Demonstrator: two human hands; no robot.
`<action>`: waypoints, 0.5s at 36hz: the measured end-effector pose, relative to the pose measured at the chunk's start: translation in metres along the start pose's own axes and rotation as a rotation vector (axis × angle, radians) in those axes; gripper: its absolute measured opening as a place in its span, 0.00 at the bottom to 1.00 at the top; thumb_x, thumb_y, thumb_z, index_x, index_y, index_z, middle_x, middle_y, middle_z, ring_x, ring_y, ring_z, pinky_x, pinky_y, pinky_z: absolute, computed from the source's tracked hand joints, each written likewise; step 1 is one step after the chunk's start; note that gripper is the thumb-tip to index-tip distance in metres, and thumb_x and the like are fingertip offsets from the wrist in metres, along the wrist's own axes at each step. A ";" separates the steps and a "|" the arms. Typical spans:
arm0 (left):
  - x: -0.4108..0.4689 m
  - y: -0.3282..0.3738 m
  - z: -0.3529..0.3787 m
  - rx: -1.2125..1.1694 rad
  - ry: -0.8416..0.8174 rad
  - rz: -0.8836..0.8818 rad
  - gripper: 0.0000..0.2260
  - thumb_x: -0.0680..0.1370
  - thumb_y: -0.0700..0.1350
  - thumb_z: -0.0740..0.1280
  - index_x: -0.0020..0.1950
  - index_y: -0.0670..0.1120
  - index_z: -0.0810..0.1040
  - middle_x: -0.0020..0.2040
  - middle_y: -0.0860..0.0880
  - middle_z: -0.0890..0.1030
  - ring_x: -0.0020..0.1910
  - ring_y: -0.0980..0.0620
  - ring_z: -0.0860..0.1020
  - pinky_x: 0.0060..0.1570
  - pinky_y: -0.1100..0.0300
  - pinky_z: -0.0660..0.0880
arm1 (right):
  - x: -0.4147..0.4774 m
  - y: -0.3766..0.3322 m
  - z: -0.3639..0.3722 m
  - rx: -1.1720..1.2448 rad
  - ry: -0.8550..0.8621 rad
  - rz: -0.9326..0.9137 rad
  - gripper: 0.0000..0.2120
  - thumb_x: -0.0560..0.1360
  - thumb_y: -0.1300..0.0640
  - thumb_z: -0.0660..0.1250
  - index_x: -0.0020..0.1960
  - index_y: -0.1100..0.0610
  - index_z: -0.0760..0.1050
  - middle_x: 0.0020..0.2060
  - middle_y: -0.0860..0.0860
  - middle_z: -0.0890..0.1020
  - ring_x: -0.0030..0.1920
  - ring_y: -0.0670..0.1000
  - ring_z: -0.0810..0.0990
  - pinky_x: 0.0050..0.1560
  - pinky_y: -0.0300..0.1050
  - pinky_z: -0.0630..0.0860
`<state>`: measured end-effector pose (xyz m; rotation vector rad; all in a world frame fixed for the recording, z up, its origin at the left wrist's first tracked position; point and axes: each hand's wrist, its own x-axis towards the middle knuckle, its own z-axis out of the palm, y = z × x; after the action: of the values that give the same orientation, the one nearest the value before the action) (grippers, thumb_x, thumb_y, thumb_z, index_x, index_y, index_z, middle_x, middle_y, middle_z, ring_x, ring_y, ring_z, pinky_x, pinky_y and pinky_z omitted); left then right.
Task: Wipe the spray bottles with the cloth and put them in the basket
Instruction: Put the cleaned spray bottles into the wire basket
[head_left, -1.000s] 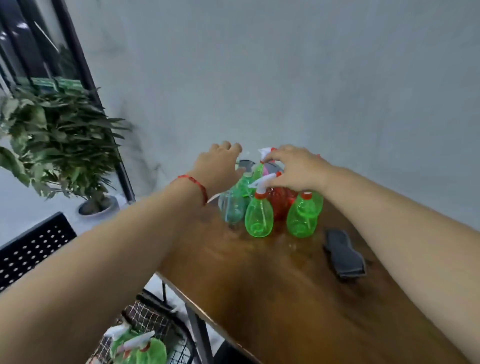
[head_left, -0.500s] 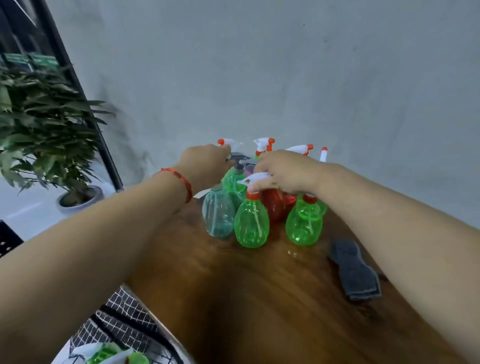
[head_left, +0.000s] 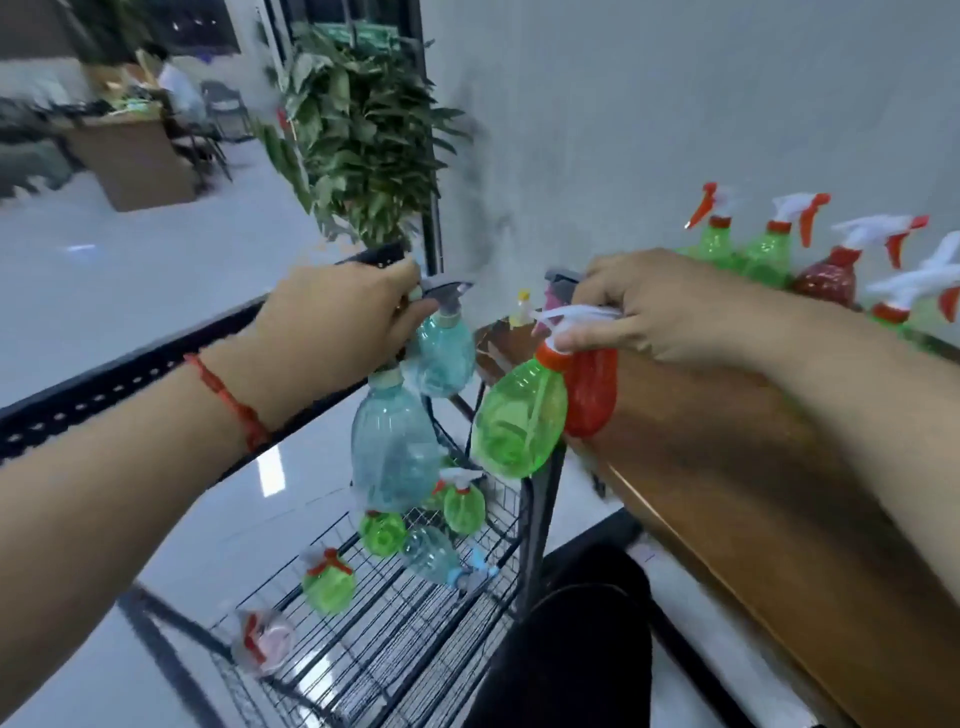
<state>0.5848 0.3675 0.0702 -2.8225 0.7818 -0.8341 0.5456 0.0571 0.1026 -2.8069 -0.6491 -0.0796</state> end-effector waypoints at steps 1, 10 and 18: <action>-0.026 -0.006 0.006 0.005 -0.049 -0.022 0.19 0.86 0.63 0.56 0.50 0.49 0.70 0.34 0.52 0.71 0.32 0.44 0.71 0.28 0.57 0.58 | 0.007 -0.014 0.017 0.018 -0.029 -0.029 0.25 0.73 0.25 0.66 0.41 0.47 0.78 0.42 0.45 0.78 0.43 0.47 0.78 0.49 0.57 0.77; -0.211 -0.015 0.104 -0.041 -0.344 -0.136 0.22 0.85 0.65 0.47 0.55 0.52 0.73 0.45 0.52 0.83 0.38 0.44 0.85 0.29 0.56 0.72 | 0.035 -0.097 0.216 -0.001 -0.368 -0.177 0.23 0.76 0.26 0.63 0.51 0.44 0.79 0.49 0.42 0.74 0.50 0.49 0.78 0.39 0.46 0.66; -0.272 -0.012 0.154 -0.125 -0.276 -0.142 0.35 0.87 0.64 0.34 0.50 0.49 0.77 0.33 0.53 0.75 0.23 0.50 0.76 0.20 0.66 0.54 | 0.043 -0.120 0.334 0.052 -0.509 -0.113 0.30 0.77 0.30 0.57 0.62 0.51 0.83 0.63 0.49 0.80 0.59 0.53 0.80 0.57 0.52 0.80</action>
<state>0.4763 0.5064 -0.1890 -3.0411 0.6193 -0.4078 0.5305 0.2669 -0.1868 -2.7435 -0.9002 0.6388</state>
